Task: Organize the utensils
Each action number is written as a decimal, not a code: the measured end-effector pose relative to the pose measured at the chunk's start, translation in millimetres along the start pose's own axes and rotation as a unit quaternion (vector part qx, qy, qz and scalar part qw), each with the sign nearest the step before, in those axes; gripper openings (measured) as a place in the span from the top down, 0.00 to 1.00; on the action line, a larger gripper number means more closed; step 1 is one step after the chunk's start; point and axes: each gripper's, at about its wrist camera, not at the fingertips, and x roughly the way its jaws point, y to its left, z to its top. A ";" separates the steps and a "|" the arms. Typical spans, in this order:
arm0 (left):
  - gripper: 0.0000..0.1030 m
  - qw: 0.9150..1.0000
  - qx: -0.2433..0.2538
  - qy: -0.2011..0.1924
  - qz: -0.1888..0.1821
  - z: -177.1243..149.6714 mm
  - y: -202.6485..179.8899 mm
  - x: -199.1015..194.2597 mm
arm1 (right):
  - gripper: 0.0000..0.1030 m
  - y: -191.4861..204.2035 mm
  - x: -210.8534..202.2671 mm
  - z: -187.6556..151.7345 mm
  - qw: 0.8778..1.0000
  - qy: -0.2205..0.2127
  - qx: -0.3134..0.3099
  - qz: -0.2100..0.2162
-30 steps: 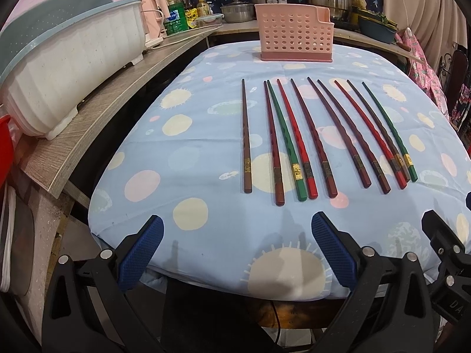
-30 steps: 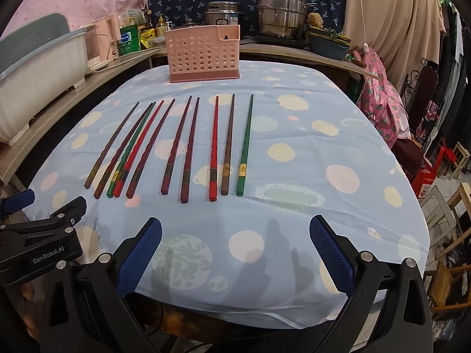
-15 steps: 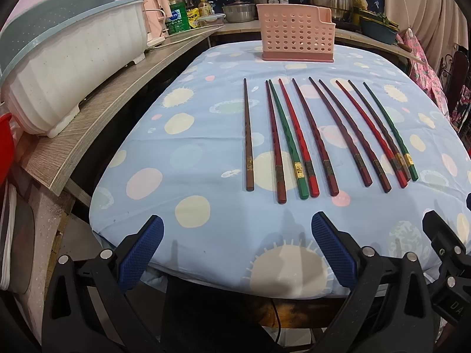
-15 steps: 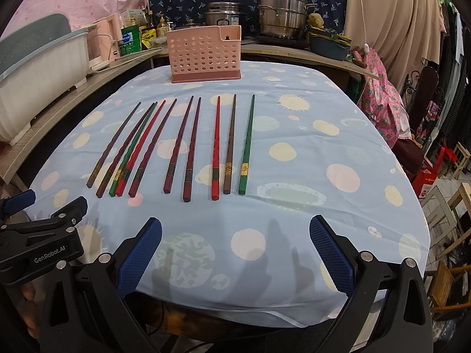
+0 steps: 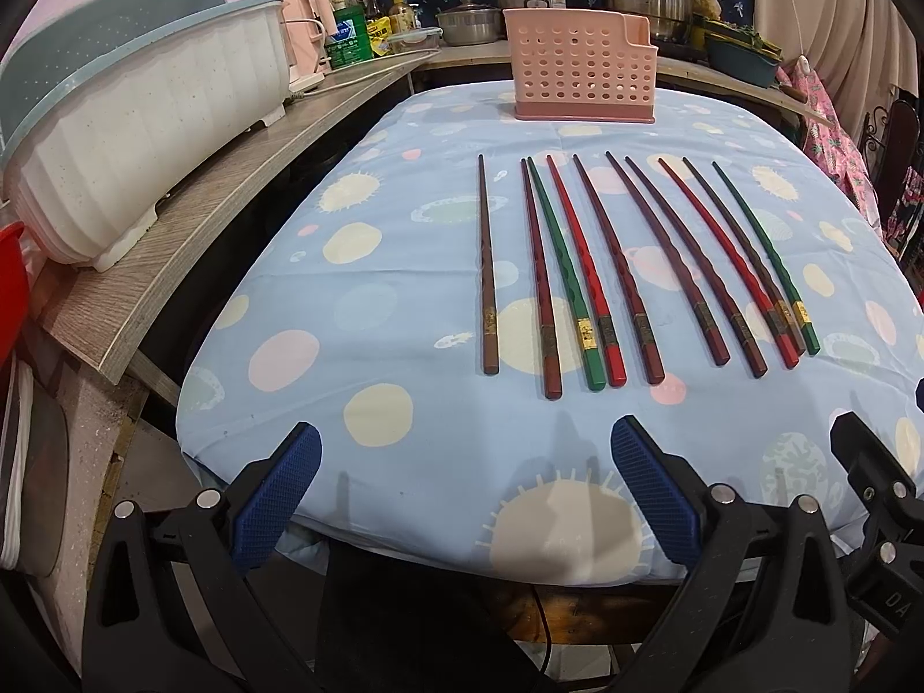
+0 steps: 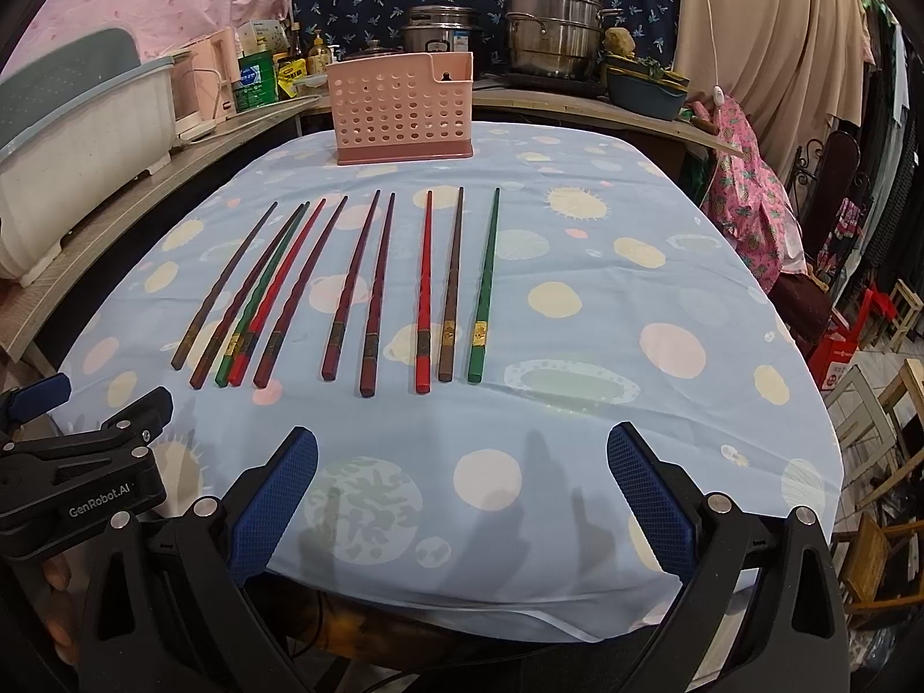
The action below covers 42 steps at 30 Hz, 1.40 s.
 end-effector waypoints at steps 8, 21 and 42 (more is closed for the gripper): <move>0.07 1.000 0.002 0.000 -0.001 -0.4 -1.2 -1.3 | 0.07 0.2 -0.6 0.0 1.000 0.000 0.000 0.001; 0.07 1.000 0.004 -0.002 -0.001 -0.9 -2.4 -2.6 | 0.06 0.5 -1.4 -0.1 1.000 0.000 0.001 0.001; 0.07 1.000 -0.010 0.007 -0.004 4.0 4.8 4.1 | 0.07 -2.8 -2.3 0.3 1.000 0.000 0.008 0.004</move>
